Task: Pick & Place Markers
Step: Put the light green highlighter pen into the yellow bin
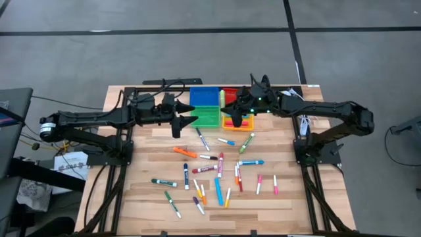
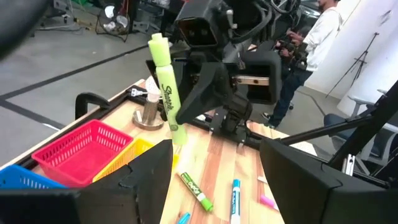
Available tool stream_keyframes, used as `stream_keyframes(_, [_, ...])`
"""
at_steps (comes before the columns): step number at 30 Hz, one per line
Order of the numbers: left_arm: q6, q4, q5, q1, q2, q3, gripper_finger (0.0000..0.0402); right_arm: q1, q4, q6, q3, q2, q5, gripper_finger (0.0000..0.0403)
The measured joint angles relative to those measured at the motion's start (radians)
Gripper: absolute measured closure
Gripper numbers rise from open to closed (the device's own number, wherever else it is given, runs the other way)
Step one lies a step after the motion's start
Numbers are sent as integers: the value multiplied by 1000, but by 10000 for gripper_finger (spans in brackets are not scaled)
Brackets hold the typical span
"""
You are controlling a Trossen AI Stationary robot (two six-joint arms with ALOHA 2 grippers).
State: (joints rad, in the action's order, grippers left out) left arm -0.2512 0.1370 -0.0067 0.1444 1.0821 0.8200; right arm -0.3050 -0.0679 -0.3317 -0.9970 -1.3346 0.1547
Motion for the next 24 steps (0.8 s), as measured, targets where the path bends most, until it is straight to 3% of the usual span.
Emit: stream_keyframes(24, [-43,31,0,0,0,-123,160,-61,-499,129,0,55,-28,337])
